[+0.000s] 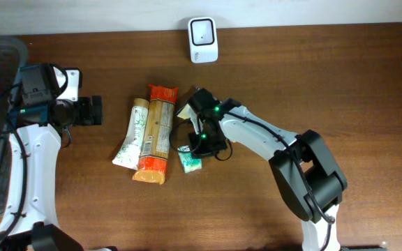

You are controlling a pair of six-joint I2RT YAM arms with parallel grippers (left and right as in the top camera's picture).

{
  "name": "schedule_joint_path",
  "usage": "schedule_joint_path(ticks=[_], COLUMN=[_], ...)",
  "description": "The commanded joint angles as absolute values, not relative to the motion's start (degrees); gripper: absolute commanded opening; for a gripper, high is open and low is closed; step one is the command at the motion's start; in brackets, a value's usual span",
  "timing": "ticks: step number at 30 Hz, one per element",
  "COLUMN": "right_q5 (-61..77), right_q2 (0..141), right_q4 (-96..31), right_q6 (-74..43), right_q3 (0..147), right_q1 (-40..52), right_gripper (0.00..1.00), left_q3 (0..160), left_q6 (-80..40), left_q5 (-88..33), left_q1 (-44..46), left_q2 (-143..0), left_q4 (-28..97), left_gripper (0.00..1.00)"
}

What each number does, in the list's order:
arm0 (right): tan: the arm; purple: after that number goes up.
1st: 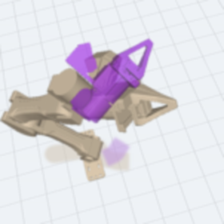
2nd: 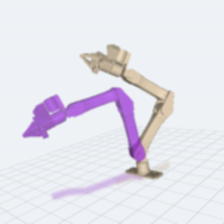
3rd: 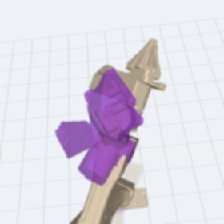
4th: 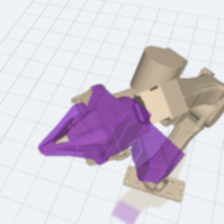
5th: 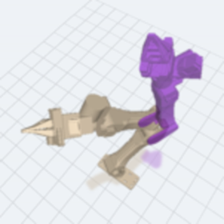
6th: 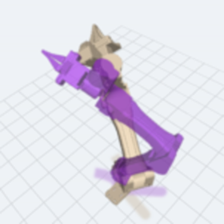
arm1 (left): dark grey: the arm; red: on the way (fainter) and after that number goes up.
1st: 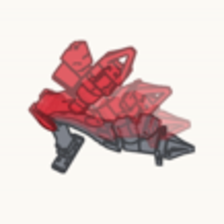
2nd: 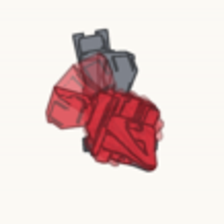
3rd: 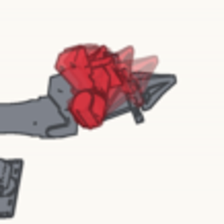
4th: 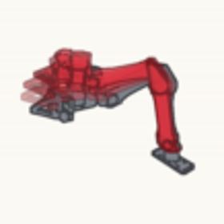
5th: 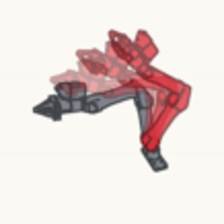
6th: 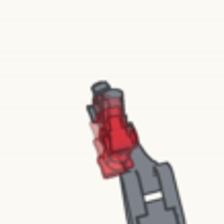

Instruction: Scan the item barcode

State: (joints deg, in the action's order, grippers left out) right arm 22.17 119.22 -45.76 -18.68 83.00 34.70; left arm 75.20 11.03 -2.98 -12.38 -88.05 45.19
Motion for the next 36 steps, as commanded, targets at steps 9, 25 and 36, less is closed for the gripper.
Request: schedule_joint_path(ticks=[9, 25, 36], right_q5=[20.97, 20.99, 21.47], right_q2=[119.42, 119.44, 119.94], right_q4=[-60.75, -49.78, -49.32], right_q6=[-9.21, -10.22, -11.40], right_q3=[90.08, 80.88, 81.25], right_q1=[33.47, 35.73, 35.51], right_gripper=[0.83, 0.72, 0.04], left_q3=[75.13, 75.13, 75.13], left_q6=[10.52, 10.52, 10.52], left_q5=[-3.40, -3.40, -3.40], left_q1=[-12.53, -12.53, -12.53], left_q2=[-88.18, -88.18, -88.18], left_q4=[45.10, 45.10, 45.10], left_gripper=[0.99, 0.99, 0.99])
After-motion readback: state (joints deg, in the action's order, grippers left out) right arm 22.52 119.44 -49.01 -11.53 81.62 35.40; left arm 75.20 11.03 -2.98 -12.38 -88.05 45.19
